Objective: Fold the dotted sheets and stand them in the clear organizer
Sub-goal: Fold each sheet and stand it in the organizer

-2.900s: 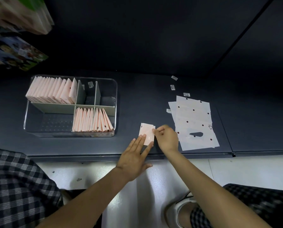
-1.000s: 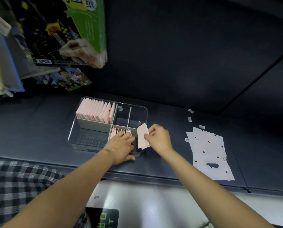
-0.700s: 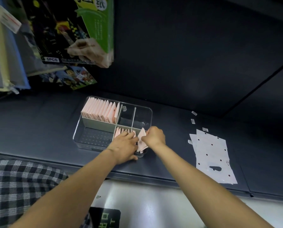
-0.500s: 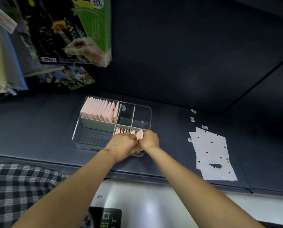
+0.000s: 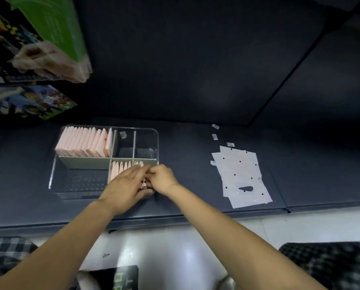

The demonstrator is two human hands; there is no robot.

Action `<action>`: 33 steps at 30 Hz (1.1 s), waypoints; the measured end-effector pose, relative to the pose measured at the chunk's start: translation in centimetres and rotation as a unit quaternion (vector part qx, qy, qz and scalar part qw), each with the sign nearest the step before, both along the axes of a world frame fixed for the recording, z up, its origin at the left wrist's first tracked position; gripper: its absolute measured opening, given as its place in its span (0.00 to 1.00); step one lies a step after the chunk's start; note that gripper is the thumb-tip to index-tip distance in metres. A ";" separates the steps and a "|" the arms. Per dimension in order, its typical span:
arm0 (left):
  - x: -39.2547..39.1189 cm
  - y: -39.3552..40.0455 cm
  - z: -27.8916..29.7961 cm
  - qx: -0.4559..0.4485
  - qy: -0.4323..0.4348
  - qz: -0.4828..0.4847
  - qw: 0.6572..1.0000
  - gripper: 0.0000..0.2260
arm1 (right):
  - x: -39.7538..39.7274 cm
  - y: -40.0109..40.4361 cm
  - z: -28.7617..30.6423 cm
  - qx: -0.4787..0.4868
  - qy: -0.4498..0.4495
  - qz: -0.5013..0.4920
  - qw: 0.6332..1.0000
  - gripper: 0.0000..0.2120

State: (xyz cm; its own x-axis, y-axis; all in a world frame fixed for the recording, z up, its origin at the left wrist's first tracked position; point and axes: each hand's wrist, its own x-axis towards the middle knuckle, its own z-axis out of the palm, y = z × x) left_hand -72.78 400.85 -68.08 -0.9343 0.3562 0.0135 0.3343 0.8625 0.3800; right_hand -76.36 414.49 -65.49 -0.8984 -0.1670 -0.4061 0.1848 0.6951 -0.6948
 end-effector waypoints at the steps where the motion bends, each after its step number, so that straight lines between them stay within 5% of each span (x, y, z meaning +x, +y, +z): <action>1: 0.0 -0.1 -0.2 -0.024 -0.022 -0.011 0.999 0.33 | 0.4 1.0 -0.1 -0.050 -0.002 -0.007 0.999 0.10; 3: -0.1 -0.3 -0.9 -0.118 -0.035 -0.038 0.992 0.34 | 1.4 4.2 -0.5 -0.103 0.033 -0.043 0.993 0.11; 6: -0.1 -0.1 -1.2 -0.196 -0.030 -0.046 0.979 0.33 | 2.6 11.8 -1.8 -0.011 0.133 -0.104 0.986 0.10; 11: 0.4 3.4 1.3 -0.057 0.124 -0.094 0.986 0.30 | 5.3 23.2 -4.8 0.190 0.125 -0.188 0.955 0.27; 14: 1.4 6.5 1.1 -0.021 0.122 -0.169 0.978 0.22 | 7.0 25.9 -6.7 0.235 0.112 -0.146 0.954 0.25; 19: 3.5 8.0 -3.2 -0.102 -0.054 -0.187 0.976 0.23 | 7.3 26.9 -7.8 0.248 0.171 -0.107 0.948 0.03; 27: 3.8 9.1 -3.8 -0.058 -0.084 -0.152 0.983 0.24 | 6.6 24.2 -5.0 0.195 0.268 -0.064 0.941 0.06; 33: 2.6 11.5 -1.8 0.079 -0.075 -0.106 0.988 0.30 | 7.0 17.9 -3.4 0.166 0.215 0.062 0.960 0.12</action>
State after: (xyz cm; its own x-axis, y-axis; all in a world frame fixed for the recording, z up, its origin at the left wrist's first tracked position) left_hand -70.16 412.31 -69.92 -0.8347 0.5485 -0.0487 0.4304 0.7051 0.5635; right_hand -69.37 432.36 -68.92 -0.9765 -0.2095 -0.0508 -0.1688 0.8897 -0.4242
